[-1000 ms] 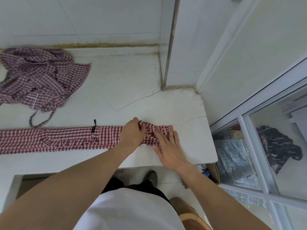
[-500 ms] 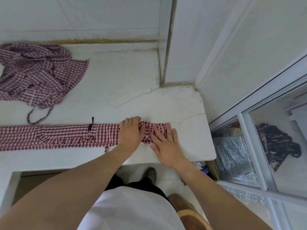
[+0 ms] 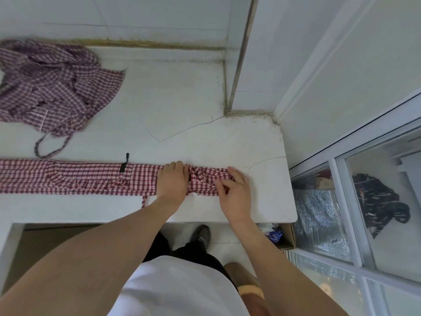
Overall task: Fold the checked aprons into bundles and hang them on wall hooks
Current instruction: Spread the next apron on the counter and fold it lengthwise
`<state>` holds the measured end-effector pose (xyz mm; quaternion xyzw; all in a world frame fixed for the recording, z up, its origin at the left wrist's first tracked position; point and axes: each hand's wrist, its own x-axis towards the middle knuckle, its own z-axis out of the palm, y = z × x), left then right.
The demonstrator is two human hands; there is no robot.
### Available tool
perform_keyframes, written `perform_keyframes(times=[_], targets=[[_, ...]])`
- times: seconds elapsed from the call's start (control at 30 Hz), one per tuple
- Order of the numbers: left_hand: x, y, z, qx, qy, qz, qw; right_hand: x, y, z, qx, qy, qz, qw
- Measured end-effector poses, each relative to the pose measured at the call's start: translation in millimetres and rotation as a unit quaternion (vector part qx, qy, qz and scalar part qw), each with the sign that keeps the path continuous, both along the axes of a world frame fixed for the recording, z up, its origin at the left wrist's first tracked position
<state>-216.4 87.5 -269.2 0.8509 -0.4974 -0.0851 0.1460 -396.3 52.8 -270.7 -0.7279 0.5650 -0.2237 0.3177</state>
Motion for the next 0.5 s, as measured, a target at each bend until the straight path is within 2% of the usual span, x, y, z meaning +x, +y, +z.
perform_keyframes(times=[0.1, 0.17, 0.27, 0.33, 0.43, 0.5], targets=[[-4.7, 1.0, -2.8, -0.027, -0.005, 0.011, 1.0, 5.0, -6.6, 9.7, 0.003, 0.041, -0.059, 0.997], [-5.3, 1.1, -5.8, -0.046, -0.018, 0.007, 0.999, 6.2, -10.1, 15.8, 0.052, 0.05, -0.066, 0.995], [-6.7, 2.9, -9.0, -0.076, -0.075, -0.014, 0.994, 9.1, -18.7, 15.8, 0.144, 0.101, -0.03, 0.984], [-6.6, 4.0, -10.5, -0.096, -0.095, -0.05, 0.99, 9.0, -23.8, 15.2, 0.153, 0.117, 0.012, 0.981], [-2.7, 5.8, -9.3, -0.102, -0.064, -0.104, 0.987, 2.6, -30.4, 24.8, 0.191, 0.057, 0.034, 0.979], [0.3, 6.3, -8.2, -0.08, -0.004, -0.101, 0.992, 2.0, -32.7, 46.6, 0.271, -0.041, 0.051, 0.96]])
